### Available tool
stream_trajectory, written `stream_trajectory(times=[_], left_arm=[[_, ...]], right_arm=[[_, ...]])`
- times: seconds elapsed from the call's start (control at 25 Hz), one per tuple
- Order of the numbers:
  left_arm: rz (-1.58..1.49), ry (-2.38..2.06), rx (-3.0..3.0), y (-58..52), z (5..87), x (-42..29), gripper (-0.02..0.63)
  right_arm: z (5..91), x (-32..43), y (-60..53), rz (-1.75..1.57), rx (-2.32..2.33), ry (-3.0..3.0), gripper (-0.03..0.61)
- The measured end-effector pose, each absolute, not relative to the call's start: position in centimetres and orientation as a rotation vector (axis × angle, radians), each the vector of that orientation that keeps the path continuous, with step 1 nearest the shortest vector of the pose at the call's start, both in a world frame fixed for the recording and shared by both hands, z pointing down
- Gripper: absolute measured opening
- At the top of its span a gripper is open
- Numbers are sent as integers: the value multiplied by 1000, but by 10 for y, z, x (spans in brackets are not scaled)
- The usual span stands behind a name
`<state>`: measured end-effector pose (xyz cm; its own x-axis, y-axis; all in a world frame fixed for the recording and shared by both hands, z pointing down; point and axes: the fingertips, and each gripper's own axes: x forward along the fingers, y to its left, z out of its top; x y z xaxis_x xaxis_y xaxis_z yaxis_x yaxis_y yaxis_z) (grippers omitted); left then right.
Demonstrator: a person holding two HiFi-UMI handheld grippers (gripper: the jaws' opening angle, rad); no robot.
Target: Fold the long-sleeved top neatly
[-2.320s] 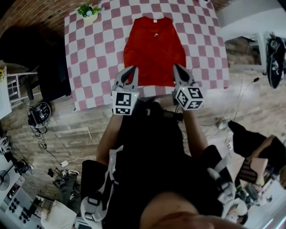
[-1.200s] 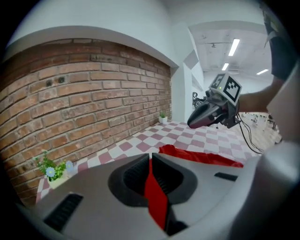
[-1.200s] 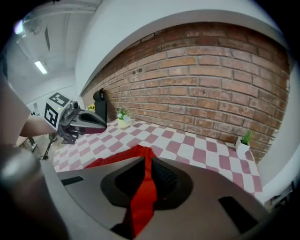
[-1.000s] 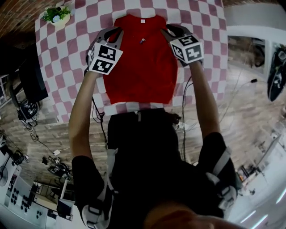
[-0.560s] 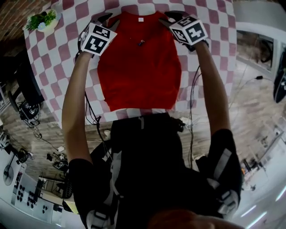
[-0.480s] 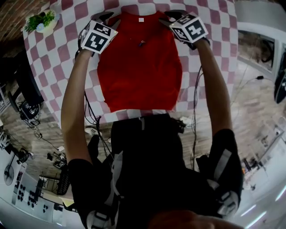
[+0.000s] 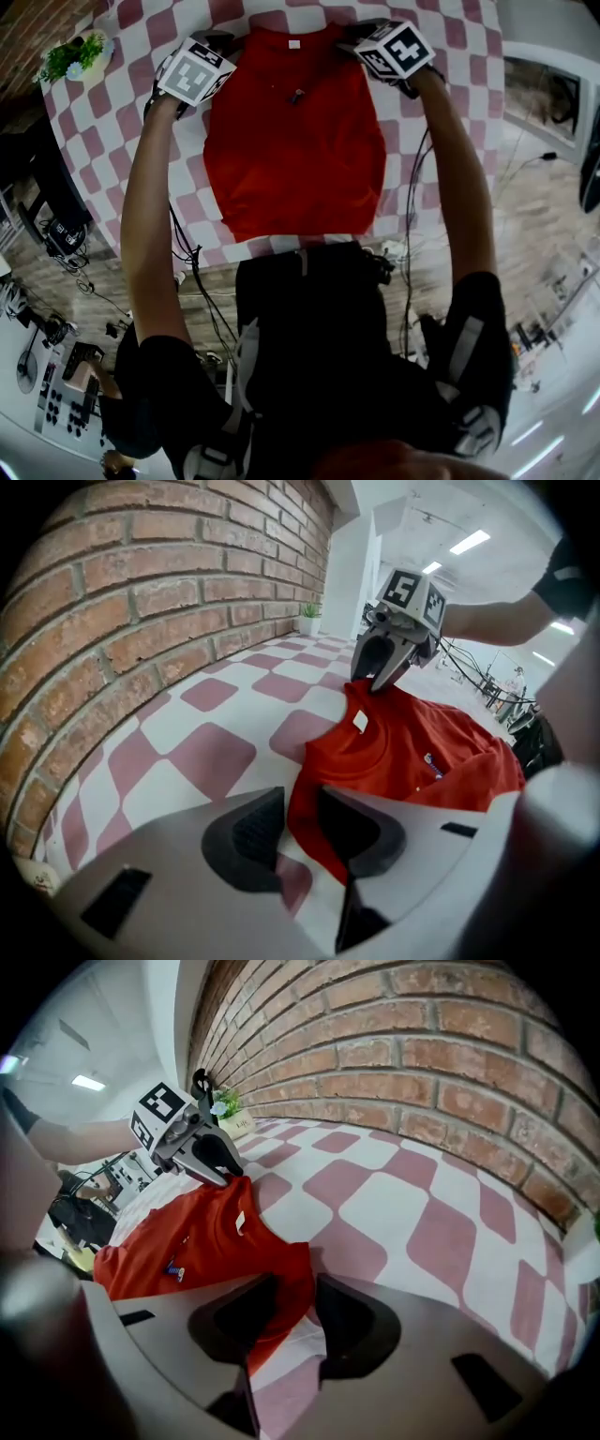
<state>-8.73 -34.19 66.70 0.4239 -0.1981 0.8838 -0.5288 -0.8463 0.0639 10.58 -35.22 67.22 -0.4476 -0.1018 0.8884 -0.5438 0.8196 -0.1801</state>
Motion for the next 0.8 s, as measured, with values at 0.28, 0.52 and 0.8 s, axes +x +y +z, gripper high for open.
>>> stream_trajectory(times=[0.28,0.52,0.8], left_arm=[[1467,-567,2410,-339,672,-90,28],[1392,-660,2402,-353,664,-107,25],[1368,-839,2438,-377,651,-125,23]], right_arm=[[675,113,-357,541,482,-1973,66],[673,108,-372,486,497,-1991,52],[655,97,-403,349,587,-2018,38]])
